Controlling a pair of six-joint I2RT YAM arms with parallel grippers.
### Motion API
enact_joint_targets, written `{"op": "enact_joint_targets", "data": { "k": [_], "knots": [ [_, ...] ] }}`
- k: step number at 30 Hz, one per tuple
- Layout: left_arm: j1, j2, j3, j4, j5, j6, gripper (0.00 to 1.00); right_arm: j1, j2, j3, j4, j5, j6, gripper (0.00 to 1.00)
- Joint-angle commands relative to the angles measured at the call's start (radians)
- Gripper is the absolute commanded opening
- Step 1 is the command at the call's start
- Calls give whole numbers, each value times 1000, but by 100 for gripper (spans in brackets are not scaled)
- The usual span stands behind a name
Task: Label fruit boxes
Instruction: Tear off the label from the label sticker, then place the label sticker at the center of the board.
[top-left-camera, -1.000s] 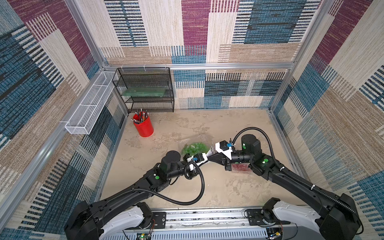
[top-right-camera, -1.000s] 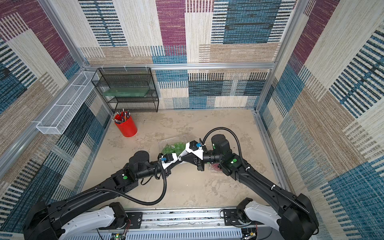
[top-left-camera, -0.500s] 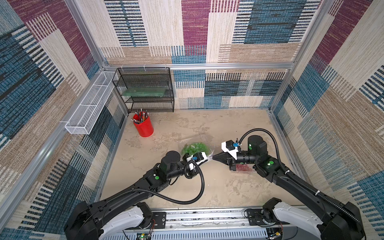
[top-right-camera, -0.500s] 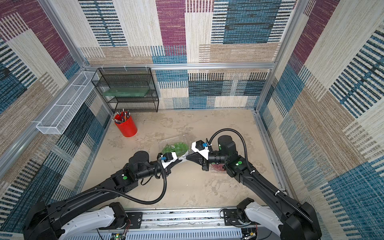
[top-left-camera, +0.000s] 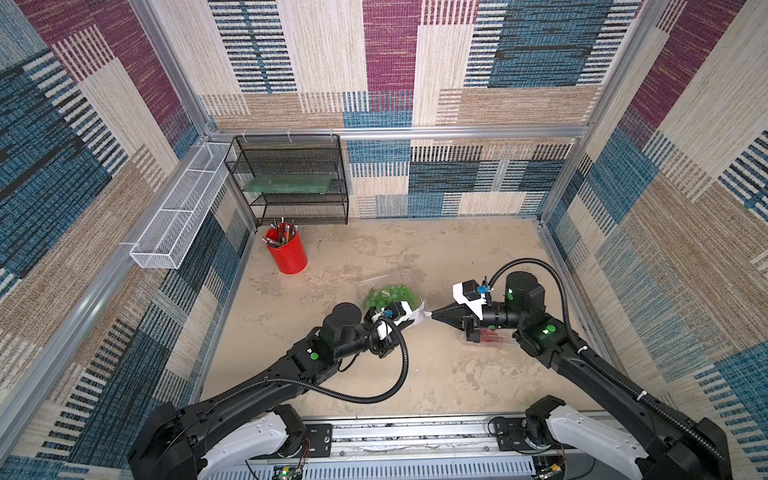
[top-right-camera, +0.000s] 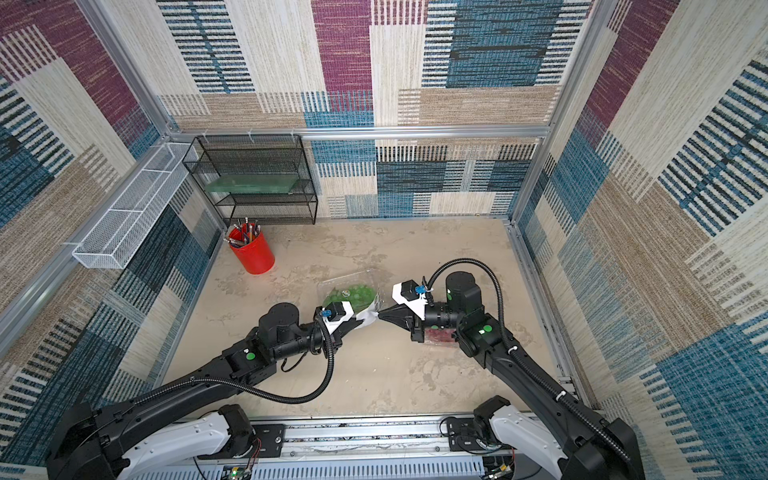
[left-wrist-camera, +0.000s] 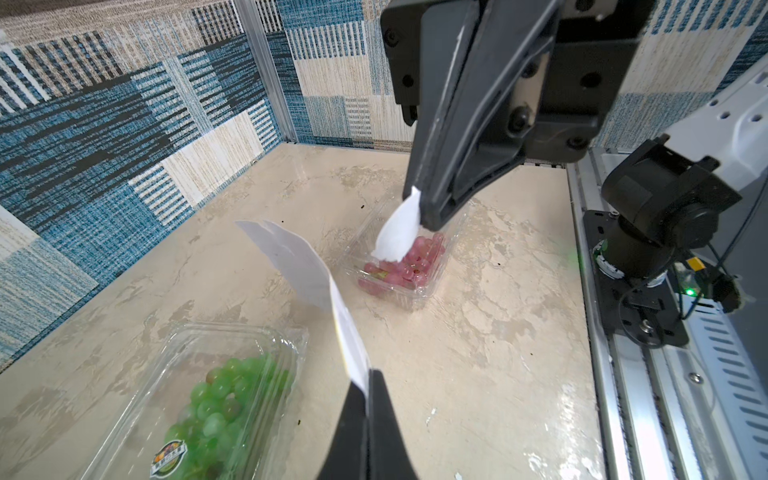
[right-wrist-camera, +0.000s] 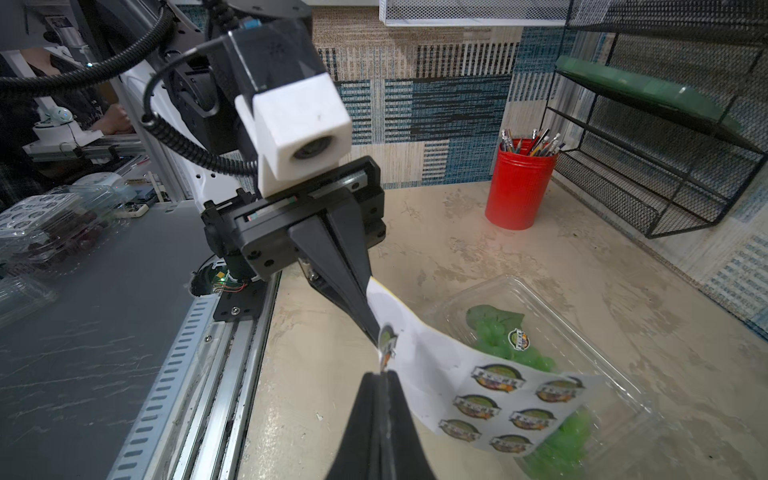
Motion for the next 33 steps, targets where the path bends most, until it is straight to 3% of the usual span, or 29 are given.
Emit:
{"op": "enact_joint_targets", "data": {
  "k": [1,7,11,16,23,27,33],
  "knots": [
    [2,14,-1,-33,15,-93,0,-16,-15,-6,27,65,26,0],
    [4,82,-12,-20,163,-298,0,-67,-67,-27,61,245,90,0],
    [3,115,-45,44,172,-433,0,-98,-83,-25,53,300,126,0],
    [3,182,-12,-22,182,-474,0,-103,-83,-25,19,389,176,0],
    [3,339,-15,103,286,-583,0,-115,-38,14,-49,450,240,0],
    [3,368,18,37,251,-583,0,-116,-21,36,-88,455,248,0],
    [8,335,55,-198,73,-557,0,-123,-18,26,-95,463,257,0]
  ]
}}
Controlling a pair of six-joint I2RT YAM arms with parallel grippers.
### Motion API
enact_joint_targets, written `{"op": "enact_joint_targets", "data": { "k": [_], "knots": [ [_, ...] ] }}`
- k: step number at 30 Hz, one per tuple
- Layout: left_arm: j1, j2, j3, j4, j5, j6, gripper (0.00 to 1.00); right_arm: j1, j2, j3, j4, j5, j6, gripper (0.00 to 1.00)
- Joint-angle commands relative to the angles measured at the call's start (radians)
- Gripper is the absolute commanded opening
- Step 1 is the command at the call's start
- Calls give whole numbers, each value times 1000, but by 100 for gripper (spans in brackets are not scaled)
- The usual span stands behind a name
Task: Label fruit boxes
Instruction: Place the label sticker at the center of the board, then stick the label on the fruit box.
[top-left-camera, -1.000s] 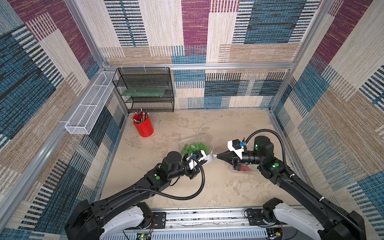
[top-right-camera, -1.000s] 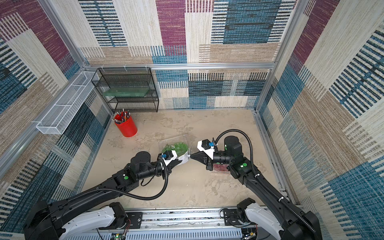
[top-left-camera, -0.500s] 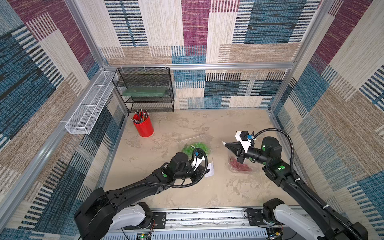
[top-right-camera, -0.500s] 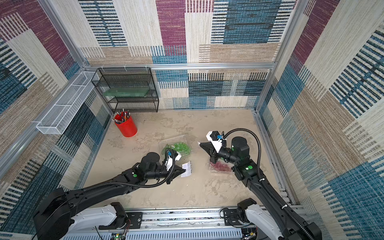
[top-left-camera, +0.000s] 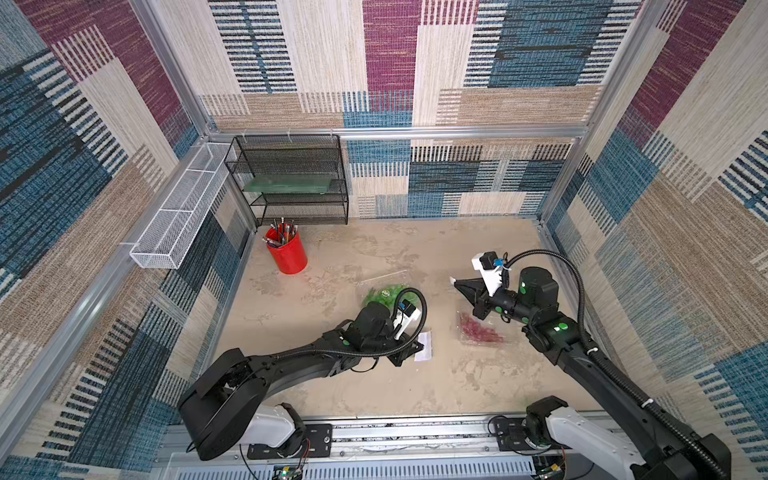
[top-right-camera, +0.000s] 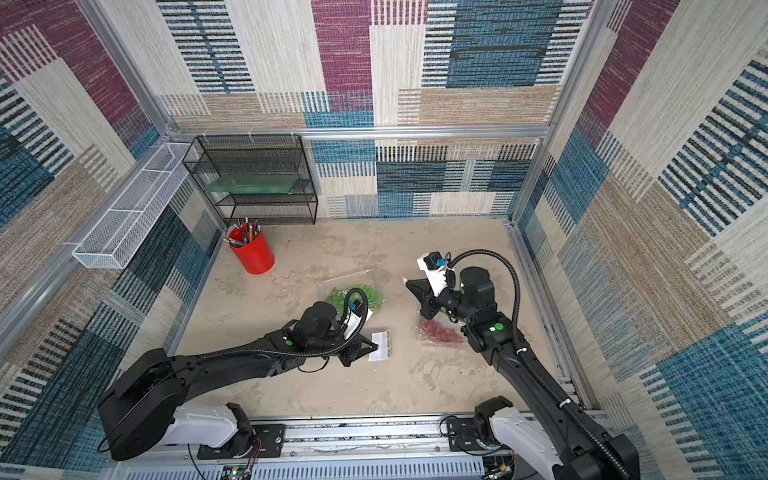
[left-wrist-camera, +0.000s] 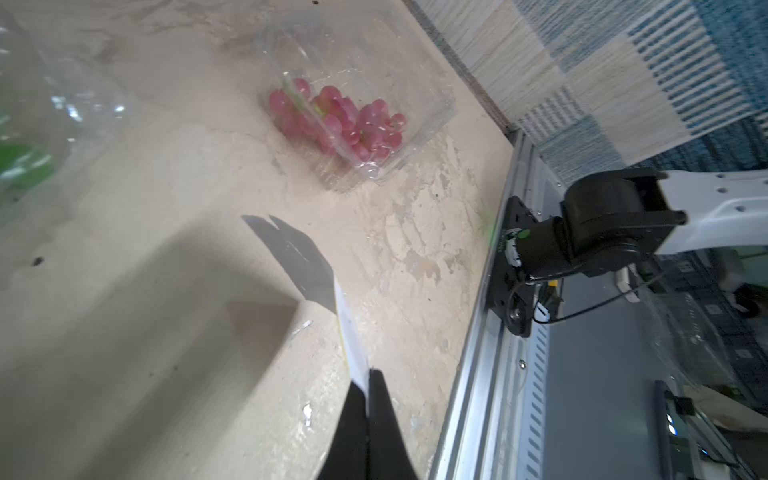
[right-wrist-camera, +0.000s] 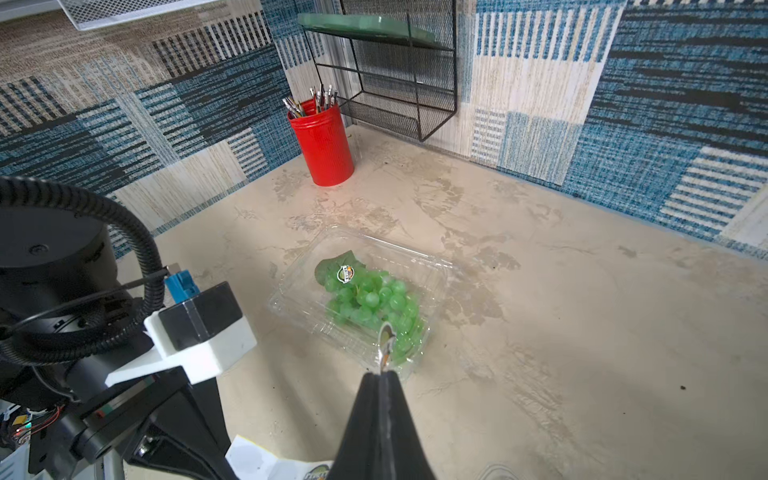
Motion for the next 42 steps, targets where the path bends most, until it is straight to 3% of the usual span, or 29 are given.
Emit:
{"op": "enact_joint_targets", "data": {
  "k": [1,9,20,26,33,42],
  "knots": [
    [6,-15,22,-167,-124,-3,0,-3,8,-1,-7,15,14,0],
    [40,-16,42,-322,-223,-6,3,-2,53,21,-40,28,18,0],
    [51,12,121,-492,-373,17,45,-2,145,100,-202,137,33,0],
    [51,-39,151,-542,-453,34,62,-2,184,162,-322,222,35,0],
    [51,-40,214,-541,-550,62,64,-3,221,256,-580,493,117,0],
    [51,14,243,-466,-472,37,64,-8,325,383,-786,630,209,0]
  ]
}}
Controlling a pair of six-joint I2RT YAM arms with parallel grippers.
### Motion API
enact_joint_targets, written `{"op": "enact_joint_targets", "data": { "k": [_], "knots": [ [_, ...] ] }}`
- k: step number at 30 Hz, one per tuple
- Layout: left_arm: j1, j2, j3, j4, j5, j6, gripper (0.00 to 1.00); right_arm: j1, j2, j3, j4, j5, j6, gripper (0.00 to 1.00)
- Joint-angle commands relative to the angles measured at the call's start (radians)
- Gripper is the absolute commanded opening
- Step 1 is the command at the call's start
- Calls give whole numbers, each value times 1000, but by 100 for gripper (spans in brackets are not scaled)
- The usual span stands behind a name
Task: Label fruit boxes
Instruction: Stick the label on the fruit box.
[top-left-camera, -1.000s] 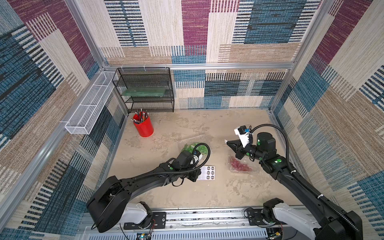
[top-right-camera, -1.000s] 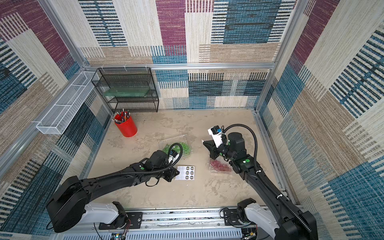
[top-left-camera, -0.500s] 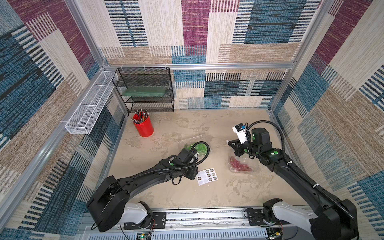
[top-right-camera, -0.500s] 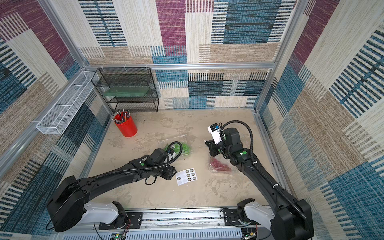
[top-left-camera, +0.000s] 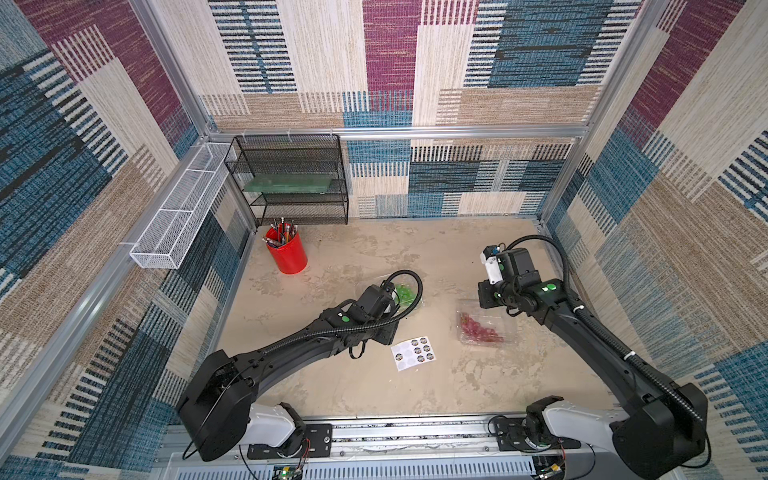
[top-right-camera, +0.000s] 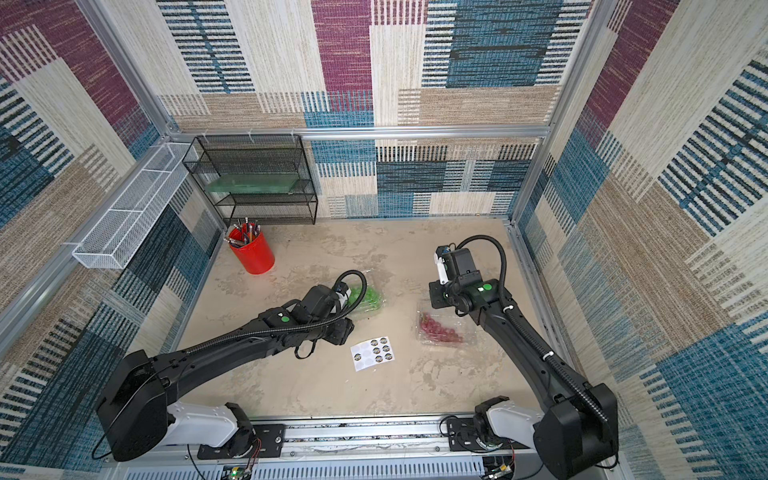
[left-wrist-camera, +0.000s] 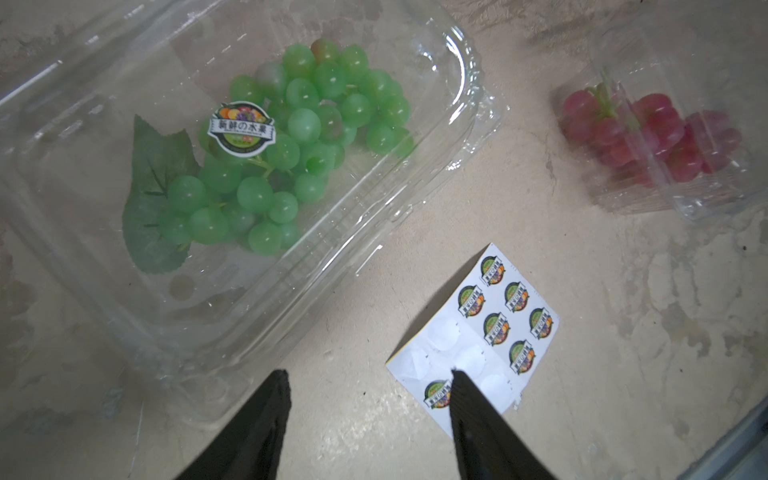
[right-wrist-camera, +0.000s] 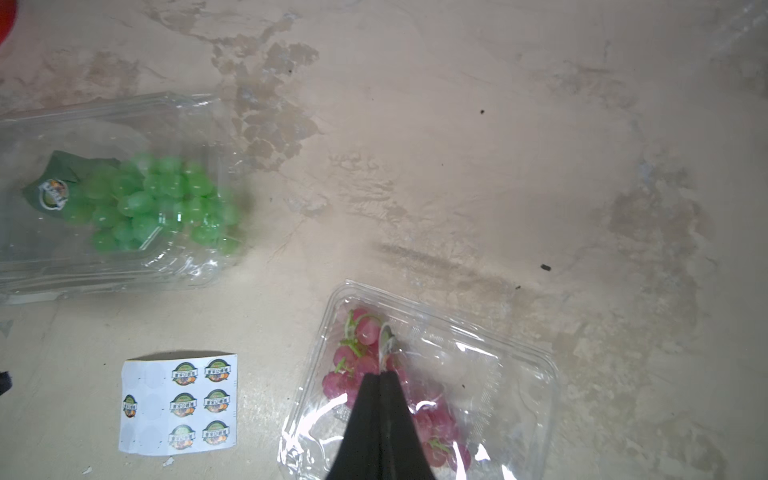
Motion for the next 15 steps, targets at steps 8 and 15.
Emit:
{"op": "enact_joint_targets", "data": {
  "k": [8,15],
  "knots": [
    [2,-5,-11,62,42,-9,64,15,208,191,-366,107,188,0],
    [22,-30,-39,86,43,-43,64,56,289,240,-519,174,272,0]
  ]
}}
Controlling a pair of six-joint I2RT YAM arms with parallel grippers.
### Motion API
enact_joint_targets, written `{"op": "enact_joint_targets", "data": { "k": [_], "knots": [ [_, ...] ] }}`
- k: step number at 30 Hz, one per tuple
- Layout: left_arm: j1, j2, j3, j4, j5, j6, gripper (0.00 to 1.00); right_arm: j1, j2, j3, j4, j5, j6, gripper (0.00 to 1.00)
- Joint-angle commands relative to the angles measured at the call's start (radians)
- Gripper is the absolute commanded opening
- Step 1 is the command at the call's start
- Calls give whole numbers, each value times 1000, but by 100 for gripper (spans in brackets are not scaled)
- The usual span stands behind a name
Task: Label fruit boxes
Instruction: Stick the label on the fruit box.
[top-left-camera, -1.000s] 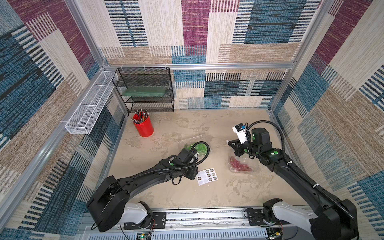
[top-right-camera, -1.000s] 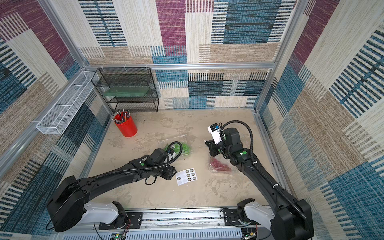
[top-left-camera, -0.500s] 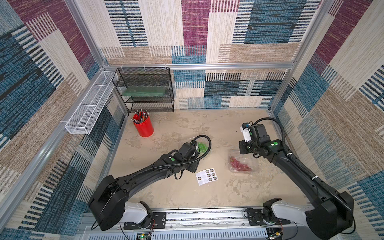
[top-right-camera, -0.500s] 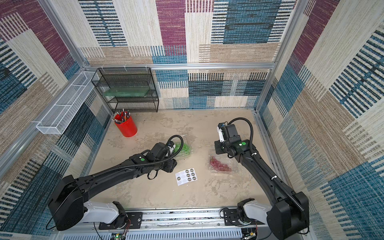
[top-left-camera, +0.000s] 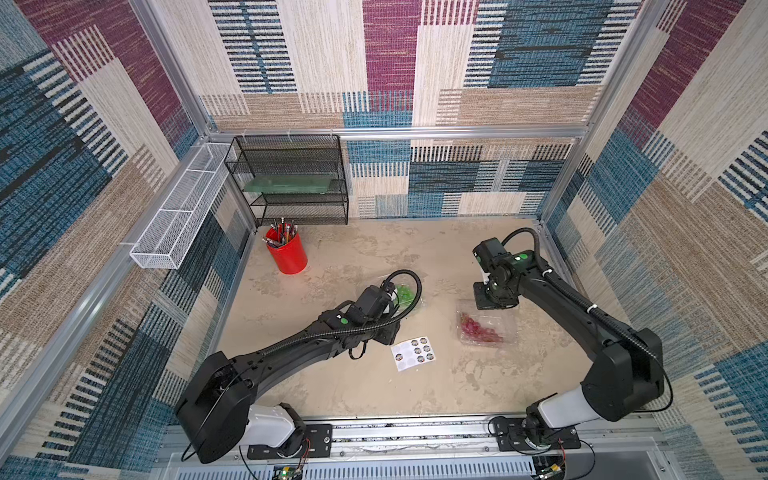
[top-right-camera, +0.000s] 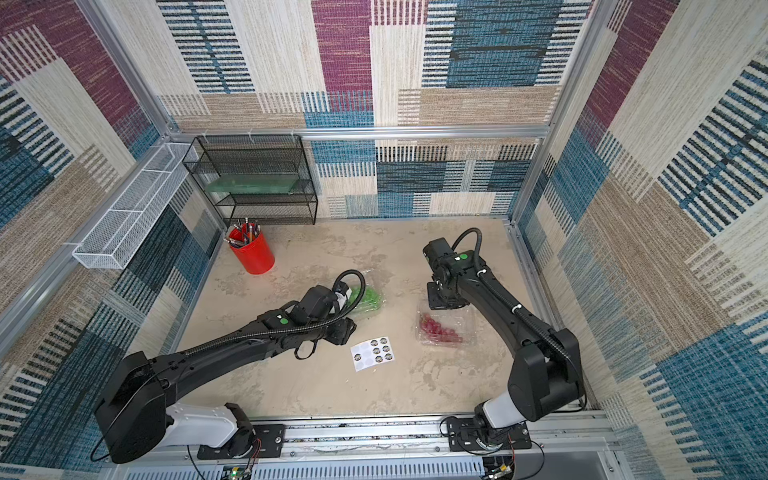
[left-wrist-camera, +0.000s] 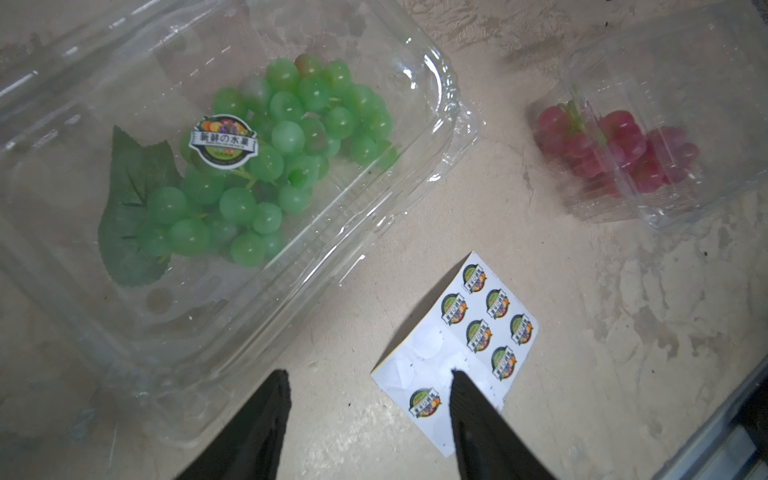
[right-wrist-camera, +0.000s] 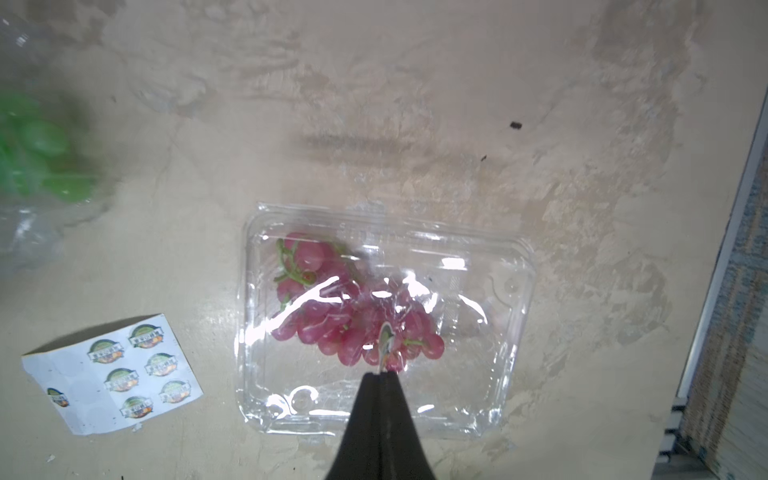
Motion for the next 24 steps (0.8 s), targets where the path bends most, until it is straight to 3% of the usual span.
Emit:
{"op": "enact_joint_targets", "data": {
  "k": [1,24],
  "knots": [
    [10,-13,-11,41,14,-26,64,21,18,17,-132,60,82,0],
    [53,-58,-66,58,52,-35,65,65,166,44,-151,103,108,0]
  ]
}}
